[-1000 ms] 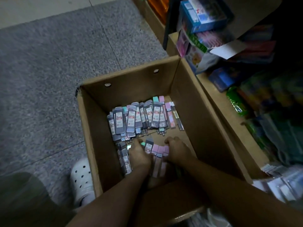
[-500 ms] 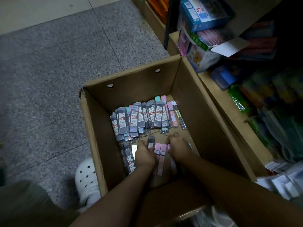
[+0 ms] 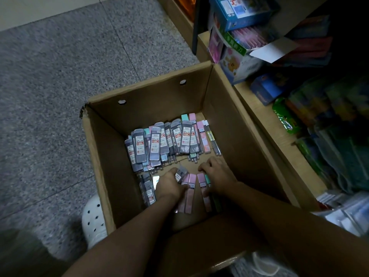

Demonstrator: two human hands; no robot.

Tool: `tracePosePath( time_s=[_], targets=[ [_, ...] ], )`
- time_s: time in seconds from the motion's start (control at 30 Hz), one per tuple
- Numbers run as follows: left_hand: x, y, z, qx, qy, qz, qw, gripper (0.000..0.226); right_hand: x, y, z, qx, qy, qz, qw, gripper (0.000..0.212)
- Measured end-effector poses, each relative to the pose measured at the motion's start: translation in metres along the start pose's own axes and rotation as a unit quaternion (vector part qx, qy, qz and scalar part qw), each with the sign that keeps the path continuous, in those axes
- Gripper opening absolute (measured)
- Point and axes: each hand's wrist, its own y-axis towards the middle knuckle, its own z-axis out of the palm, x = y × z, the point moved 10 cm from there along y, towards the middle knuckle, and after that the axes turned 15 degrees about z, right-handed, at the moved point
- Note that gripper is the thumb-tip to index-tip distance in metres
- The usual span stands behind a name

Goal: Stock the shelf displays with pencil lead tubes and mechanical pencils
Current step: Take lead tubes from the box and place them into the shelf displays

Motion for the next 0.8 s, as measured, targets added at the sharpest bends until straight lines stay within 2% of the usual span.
tracePosePath(
  time_s=[0.1,0.2,0.33,0.43,0.57,0.63,0.7,0.8],
  targets=[
    [0.000,0.005,0.001,0.003,0.005,0.003,1.000,0.048,-0.003,0.010,-0.004,-0.015,0.039,0.018,0.999,0.066],
    [-0.004,0.010,0.007,0.014,-0.022,0.022,0.999,0.042,-0.014,0.016,-0.006,-0.007,0.135,0.061,0.989,0.066],
    [-0.011,0.011,0.004,-0.014,-0.071,0.064,0.995,0.032,-0.022,0.012,-0.014,-0.006,0.266,0.085,0.960,0.058],
    [-0.016,0.007,-0.001,0.001,-0.099,0.065,0.993,0.025,-0.021,0.004,-0.024,-0.001,0.327,0.098,0.940,0.056],
    [-0.031,0.000,-0.027,0.008,-0.115,0.062,0.991,0.023,-0.012,-0.016,-0.054,-0.042,0.349,0.079,0.933,0.053],
    [-0.051,0.001,-0.047,0.019,-0.121,0.076,0.990,0.019,-0.006,-0.029,-0.076,-0.048,0.389,0.059,0.918,0.048],
    [-0.082,0.003,-0.070,0.049,-0.127,0.114,0.984,0.011,0.000,-0.044,-0.103,-0.044,0.422,0.038,0.905,0.047],
    [-0.152,-0.001,-0.115,0.083,-0.103,0.199,0.971,0.019,0.006,-0.072,-0.159,-0.059,0.403,-0.006,0.913,0.037]
  ],
)
